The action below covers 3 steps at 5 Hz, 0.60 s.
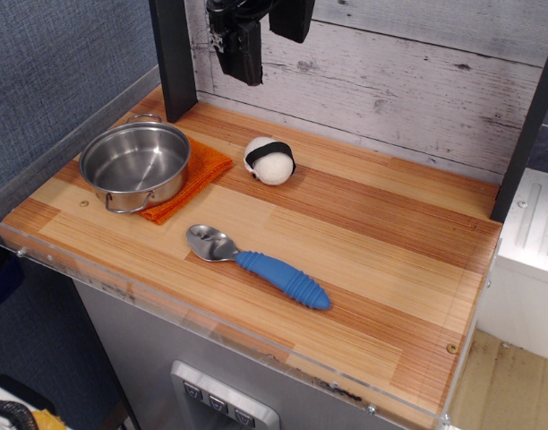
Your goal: Place the blue utensil so that it is facing and to the right of the black and white vegetable.
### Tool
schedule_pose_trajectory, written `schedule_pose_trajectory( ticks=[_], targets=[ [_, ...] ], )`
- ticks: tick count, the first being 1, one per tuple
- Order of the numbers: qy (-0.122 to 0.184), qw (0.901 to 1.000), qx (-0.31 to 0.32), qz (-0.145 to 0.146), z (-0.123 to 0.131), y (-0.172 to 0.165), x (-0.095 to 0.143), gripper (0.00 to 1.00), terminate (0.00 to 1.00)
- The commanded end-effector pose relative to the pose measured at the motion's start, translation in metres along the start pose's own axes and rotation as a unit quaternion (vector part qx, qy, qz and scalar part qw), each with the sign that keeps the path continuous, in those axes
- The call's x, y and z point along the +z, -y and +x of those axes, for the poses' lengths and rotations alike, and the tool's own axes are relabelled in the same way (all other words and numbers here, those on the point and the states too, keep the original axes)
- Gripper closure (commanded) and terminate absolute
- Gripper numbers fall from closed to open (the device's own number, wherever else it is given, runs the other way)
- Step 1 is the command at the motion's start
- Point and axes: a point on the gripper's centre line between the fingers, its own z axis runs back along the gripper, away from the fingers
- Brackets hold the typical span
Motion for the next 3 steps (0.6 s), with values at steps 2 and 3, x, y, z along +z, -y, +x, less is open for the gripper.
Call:
schedule_pose_trajectory(
  ticks=[2, 3],
  targets=[
    [-0.013, 0.996, 0.083, 0.028, -0.004, -0.02, -0.008, 0.0, 0.0],
    [0.002, 0.9925, 0.113, 0.045, -0.01, -0.037, -0.012, 0.0, 0.0]
  ],
)
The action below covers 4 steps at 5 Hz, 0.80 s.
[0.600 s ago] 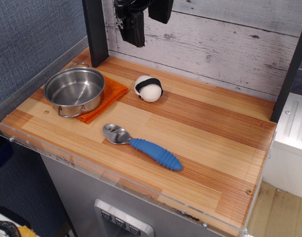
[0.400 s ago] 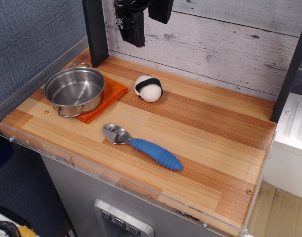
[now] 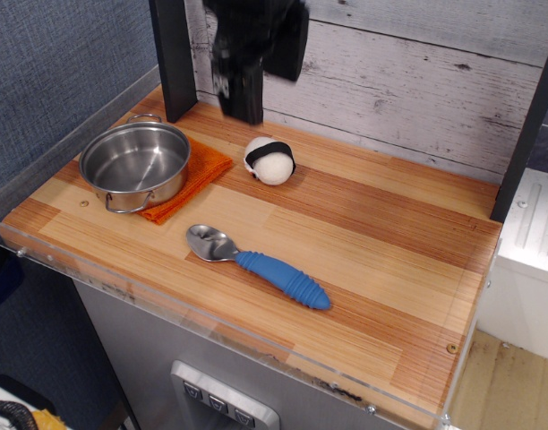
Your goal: Place the blue utensil so that it is facing and to the right of the black and white vegetable.
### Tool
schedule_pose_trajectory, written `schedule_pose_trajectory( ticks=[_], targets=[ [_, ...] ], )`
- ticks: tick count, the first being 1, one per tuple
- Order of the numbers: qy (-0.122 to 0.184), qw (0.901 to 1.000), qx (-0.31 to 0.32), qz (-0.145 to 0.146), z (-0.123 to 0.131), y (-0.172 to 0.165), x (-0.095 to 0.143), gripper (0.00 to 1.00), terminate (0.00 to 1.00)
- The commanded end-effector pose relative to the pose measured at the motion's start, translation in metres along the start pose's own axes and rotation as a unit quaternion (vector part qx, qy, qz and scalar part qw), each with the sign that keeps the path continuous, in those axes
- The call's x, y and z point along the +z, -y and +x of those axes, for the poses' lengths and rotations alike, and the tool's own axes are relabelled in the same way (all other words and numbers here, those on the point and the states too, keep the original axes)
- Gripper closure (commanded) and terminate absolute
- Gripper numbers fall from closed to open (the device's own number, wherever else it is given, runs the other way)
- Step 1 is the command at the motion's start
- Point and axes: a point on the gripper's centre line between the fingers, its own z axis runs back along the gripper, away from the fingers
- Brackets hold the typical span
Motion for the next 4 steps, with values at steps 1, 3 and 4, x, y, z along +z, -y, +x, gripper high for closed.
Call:
schedule_pose_trajectory(
  ticks=[1, 3, 4],
  targets=[
    [0.013, 0.9981, 0.061, -0.004, -0.005, -0.031, -0.001, 0.0, 0.0],
    [0.041, 0.9986, 0.026, 0.02, -0.021, -0.051, -0.031, 0.0, 0.0],
    [0.065, 0.9975, -0.004, 0.029, -0.019, -0.056, -0.049, 0.0, 0.0]
  ],
)
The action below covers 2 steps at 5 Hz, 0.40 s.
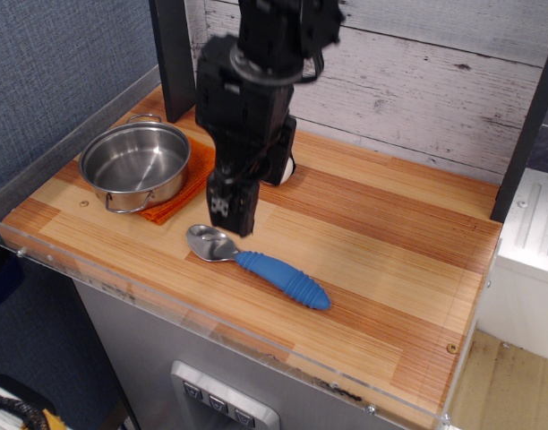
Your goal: Place the blue utensil so that it is facing and to the right of the black and white vegetable.
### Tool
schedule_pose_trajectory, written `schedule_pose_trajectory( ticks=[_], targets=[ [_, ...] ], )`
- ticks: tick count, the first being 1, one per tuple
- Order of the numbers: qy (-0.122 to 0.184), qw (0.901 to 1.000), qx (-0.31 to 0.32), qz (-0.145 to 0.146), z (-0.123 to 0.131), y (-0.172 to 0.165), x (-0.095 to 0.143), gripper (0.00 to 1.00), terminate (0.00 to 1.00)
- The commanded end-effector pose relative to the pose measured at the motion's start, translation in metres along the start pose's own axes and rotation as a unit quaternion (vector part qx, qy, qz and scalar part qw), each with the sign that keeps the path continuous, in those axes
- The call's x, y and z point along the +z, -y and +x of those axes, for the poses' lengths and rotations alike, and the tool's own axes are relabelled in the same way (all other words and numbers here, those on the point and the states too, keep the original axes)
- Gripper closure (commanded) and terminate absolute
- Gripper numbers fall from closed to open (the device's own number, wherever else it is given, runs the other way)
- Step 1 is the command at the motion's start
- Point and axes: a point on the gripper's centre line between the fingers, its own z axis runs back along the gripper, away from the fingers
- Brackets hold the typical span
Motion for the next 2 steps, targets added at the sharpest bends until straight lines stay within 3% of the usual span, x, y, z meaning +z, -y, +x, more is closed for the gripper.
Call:
schedule_pose_trajectory(
  ticks=[1, 2],
  targets=[
    [0.05, 0.9965, -0.068, 0.002, 0.005, -0.003, -0.029, 0.0, 0.0],
    [0.05, 0.9951, -0.085, 0.011, 0.007, -0.001, -0.051, 0.0, 0.0]
  ],
)
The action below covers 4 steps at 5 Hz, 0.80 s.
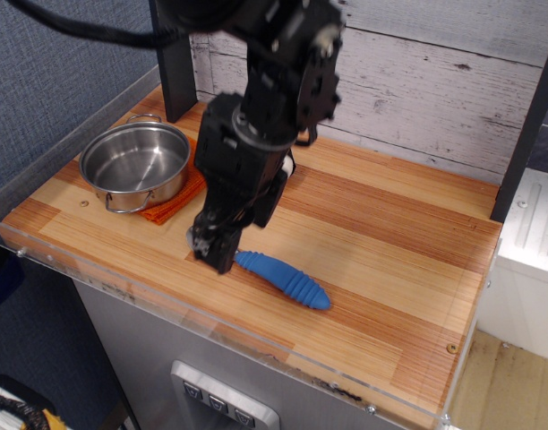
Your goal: Place the blue utensil so that it is facing and to the right of the black and white vegetable.
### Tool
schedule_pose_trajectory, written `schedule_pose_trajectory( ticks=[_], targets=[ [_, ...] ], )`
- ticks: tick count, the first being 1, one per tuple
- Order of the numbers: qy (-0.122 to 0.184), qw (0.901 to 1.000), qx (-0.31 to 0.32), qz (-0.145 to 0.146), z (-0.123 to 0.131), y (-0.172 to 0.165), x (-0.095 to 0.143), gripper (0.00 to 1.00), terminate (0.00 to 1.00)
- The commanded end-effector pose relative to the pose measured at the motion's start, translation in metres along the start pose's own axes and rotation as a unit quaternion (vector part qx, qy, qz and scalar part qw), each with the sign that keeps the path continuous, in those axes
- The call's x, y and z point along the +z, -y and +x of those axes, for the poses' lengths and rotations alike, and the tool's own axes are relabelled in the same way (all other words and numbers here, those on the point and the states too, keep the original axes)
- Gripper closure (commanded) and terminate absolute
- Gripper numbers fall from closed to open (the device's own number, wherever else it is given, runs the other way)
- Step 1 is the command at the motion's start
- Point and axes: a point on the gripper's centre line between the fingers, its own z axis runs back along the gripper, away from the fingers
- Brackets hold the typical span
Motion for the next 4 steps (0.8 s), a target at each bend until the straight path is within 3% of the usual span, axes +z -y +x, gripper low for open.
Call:
schedule_pose_trajectory(
  ticks=[1, 4],
  targets=[
    [-0.005, 0.9997, -0.023, 0.006, -0.004, 0.009, -0.032, 0.0, 0.0],
    [-0.039, 0.9991, -0.004, 0.012, -0.02, 0.009, -0.039, 0.0, 0.0]
  ],
)
